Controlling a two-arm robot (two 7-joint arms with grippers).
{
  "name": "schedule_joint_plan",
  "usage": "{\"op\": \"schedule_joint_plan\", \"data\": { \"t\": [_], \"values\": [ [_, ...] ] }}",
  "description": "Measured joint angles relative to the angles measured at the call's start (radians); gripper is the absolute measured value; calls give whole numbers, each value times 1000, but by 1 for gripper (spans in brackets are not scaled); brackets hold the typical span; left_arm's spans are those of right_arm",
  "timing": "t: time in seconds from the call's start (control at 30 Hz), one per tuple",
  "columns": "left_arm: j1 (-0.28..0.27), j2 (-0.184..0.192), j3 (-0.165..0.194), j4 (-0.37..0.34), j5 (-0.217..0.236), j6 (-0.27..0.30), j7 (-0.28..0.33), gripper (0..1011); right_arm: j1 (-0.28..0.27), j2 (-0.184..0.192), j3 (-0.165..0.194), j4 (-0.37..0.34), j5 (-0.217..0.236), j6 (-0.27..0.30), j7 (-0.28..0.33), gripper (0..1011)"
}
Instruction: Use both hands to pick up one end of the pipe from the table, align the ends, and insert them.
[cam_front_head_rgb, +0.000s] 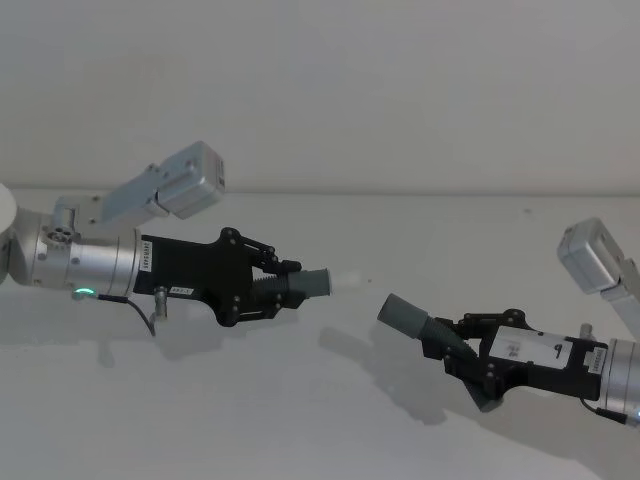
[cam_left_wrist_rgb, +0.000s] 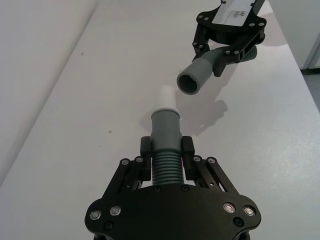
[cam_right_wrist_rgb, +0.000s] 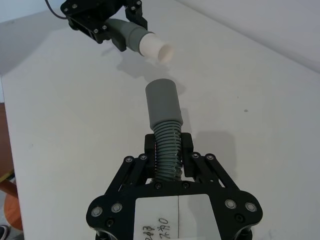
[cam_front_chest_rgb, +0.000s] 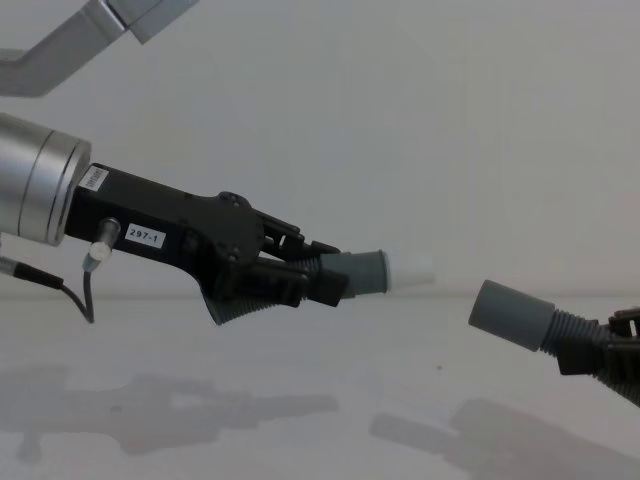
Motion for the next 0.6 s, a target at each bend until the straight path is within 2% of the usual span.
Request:
{"op": "schedule_joint_plan", "data": {
  "t": [0.6],
  "values": [
    [-16, -10, 26, 25, -11, -8, -11, 347, 13, 2, -11, -12, 22, 10, -13, 289]
  ]
}}
